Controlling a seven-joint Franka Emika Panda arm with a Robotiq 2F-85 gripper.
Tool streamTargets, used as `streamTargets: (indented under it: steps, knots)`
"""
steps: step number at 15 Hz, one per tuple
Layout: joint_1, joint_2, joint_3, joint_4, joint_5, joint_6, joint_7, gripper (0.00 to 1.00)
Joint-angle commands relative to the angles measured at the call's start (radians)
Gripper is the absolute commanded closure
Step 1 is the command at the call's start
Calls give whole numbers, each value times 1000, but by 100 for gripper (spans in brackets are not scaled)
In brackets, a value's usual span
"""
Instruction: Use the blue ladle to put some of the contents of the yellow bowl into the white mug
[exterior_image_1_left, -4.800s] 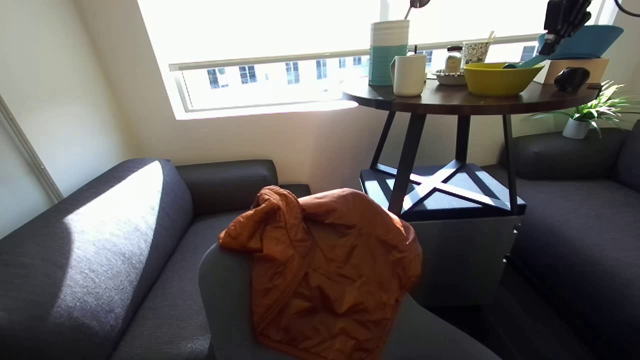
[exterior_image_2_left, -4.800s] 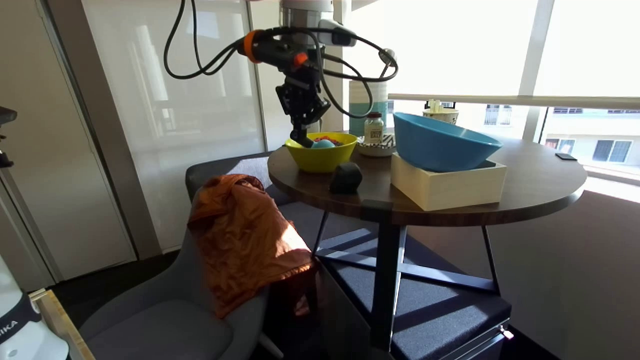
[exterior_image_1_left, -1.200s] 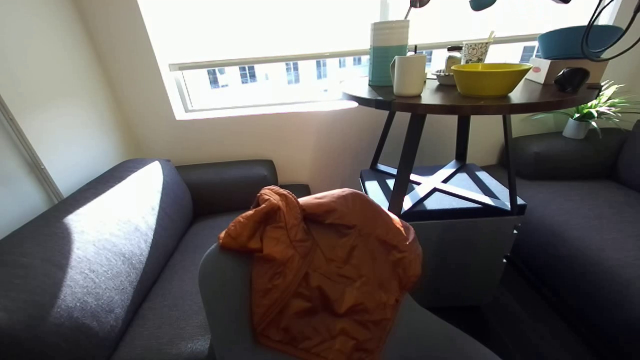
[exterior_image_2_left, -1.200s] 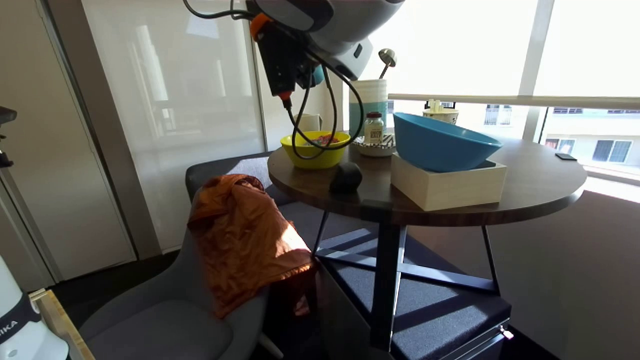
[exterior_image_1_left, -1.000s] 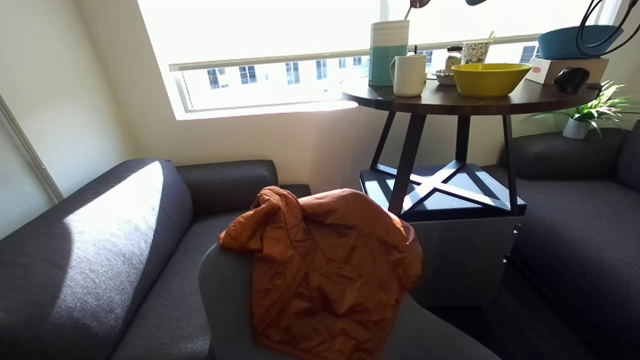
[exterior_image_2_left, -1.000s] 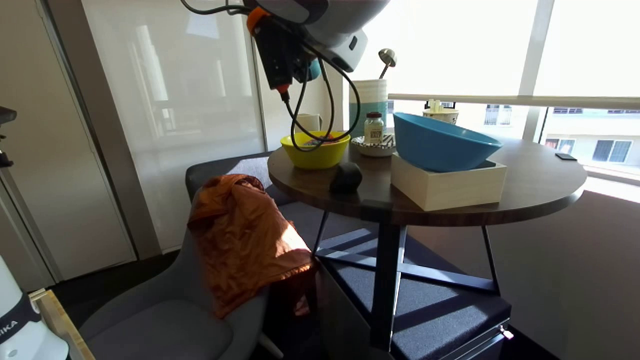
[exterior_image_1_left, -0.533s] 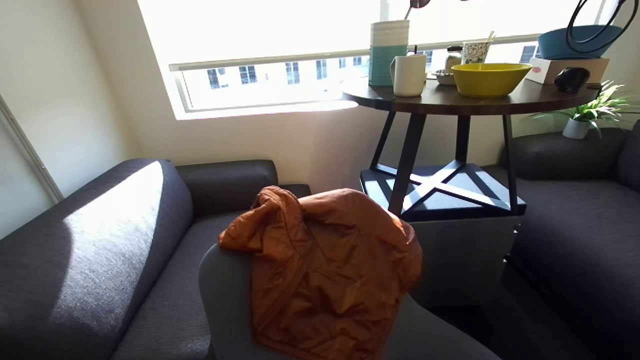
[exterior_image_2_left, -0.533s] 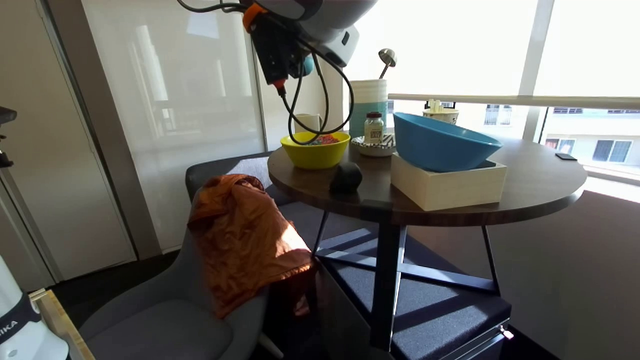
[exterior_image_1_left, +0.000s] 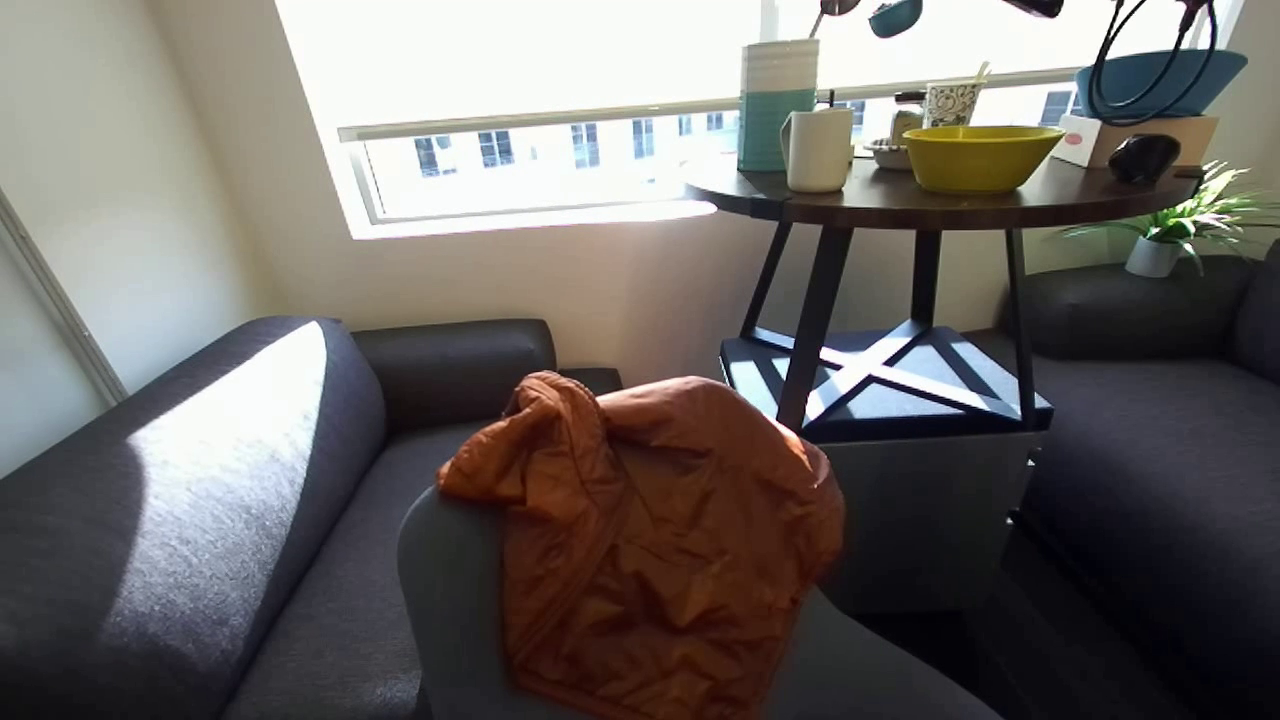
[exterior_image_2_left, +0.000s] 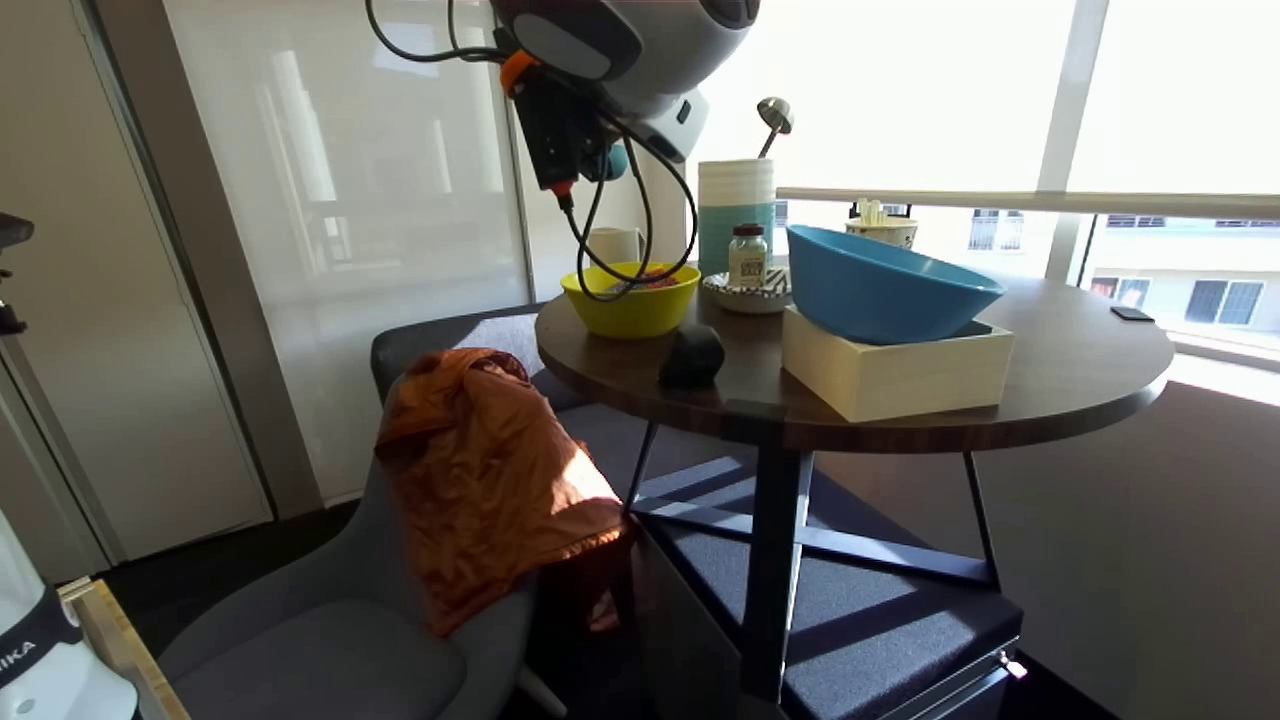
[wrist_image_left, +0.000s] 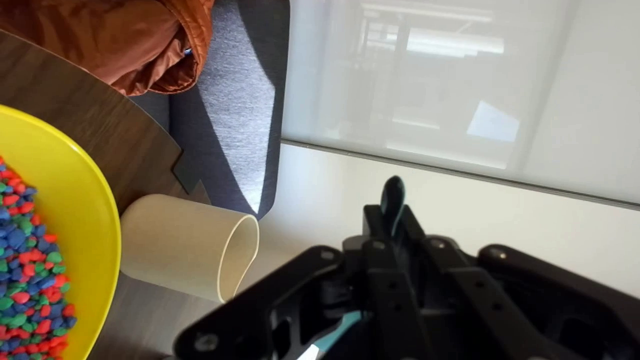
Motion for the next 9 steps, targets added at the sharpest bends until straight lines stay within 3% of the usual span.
streamTargets:
  steps: [1, 9]
  knots:
    - [23, 29, 15, 27, -20, 77, 47, 98]
    - [47, 50, 43, 39, -81, 152, 51, 98]
